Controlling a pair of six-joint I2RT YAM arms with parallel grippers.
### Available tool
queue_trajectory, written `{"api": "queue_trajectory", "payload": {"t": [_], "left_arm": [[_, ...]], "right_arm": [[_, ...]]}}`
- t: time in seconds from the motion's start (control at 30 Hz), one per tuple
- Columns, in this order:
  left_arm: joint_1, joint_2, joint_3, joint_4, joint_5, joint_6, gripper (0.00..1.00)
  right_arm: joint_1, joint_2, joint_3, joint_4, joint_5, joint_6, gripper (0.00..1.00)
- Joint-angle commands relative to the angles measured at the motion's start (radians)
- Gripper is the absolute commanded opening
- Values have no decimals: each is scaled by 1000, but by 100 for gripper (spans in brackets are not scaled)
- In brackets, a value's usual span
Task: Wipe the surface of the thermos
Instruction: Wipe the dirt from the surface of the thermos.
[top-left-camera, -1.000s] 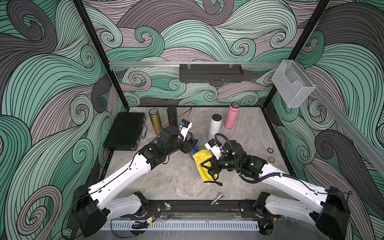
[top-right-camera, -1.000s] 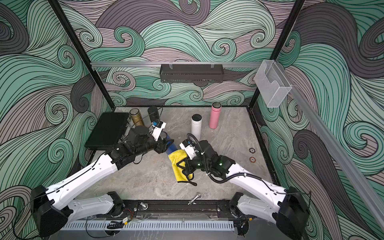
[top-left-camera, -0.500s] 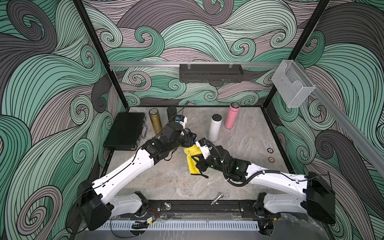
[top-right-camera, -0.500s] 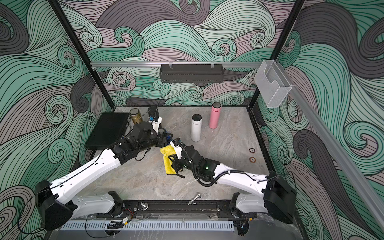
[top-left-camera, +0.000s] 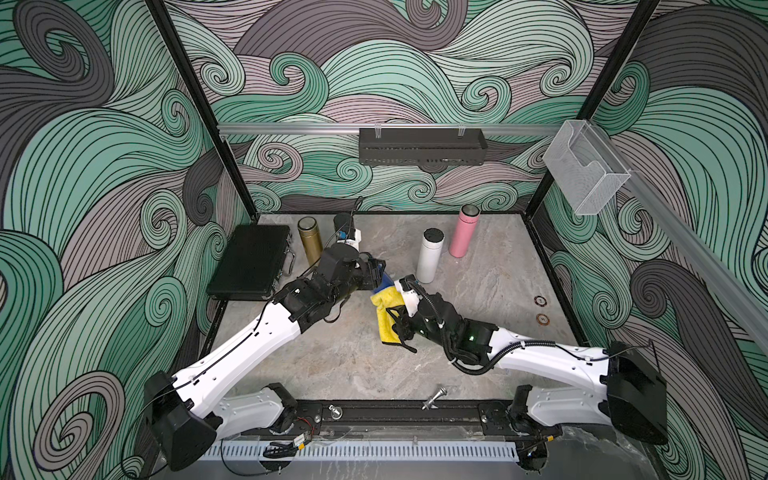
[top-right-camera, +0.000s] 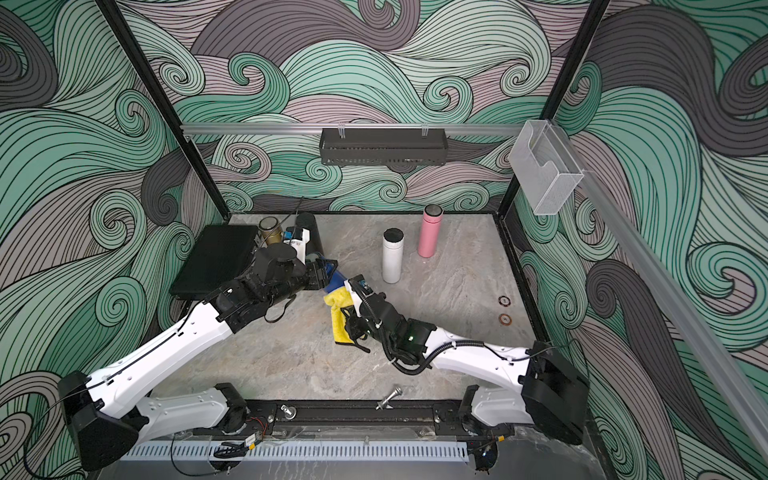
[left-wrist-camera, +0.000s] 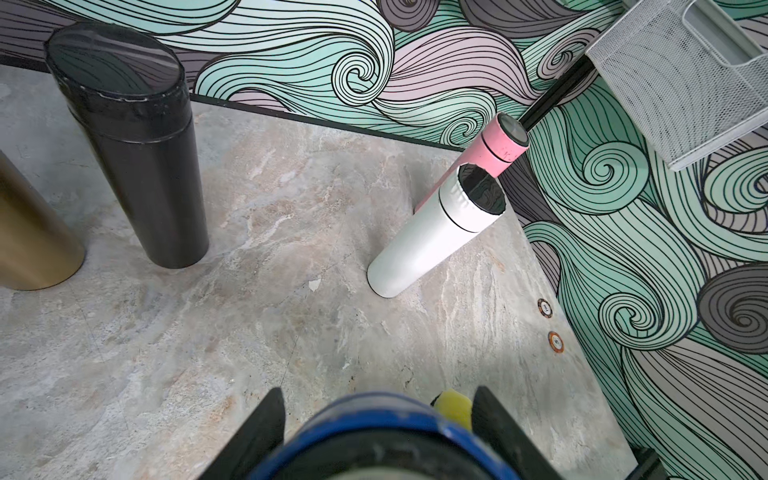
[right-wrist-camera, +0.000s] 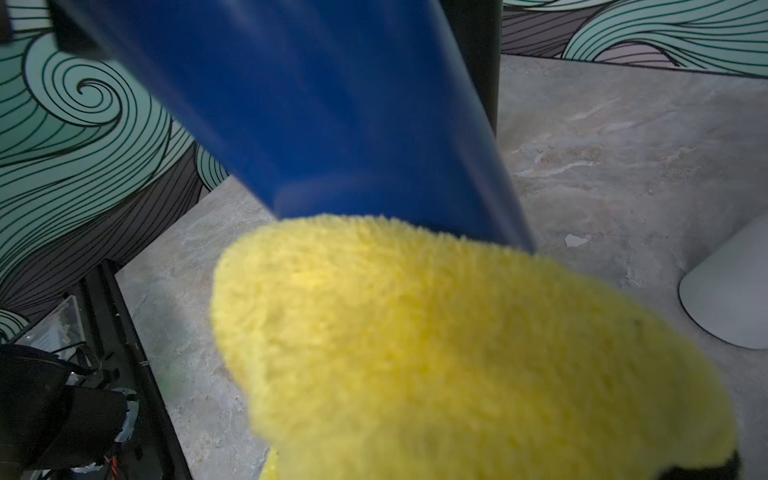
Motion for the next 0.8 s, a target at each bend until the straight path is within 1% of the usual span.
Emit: {"api": "queue_trajectory", "payload": {"t": [0.0,0.13,0.23,0.33,0.43,0.53,0.6,0.67,0.77], "left_arm": [[-4,4,46,17,31,-26,0],[-4,-1,41,30,32,-34,0],[-5,-8,44,24,14,-30,0],[-3,-11,50,2,-17,-19,0],[-3,-9,60,-20,-47,1,0],[-3,-4,63,-29,-83,26,0],[-3,5,59,-31,-114,58,0],[-3,22,51,-27,-131,110,0],[-4,59,22,1,-148,203,0]], "right_arm": [[1,37,79,113,-10,-20,0],[8,114,96,148,-6,13,0],[9,148,61,173,23,68,0],[10,145,2,180,51,123,0],[10,130,-38,117,74,172,0],[9,97,-74,30,90,226,0],[9,51,-87,-63,104,271,0],[11,-32,-129,-90,105,297,0],[9,-184,-168,-166,154,303,0]]}}
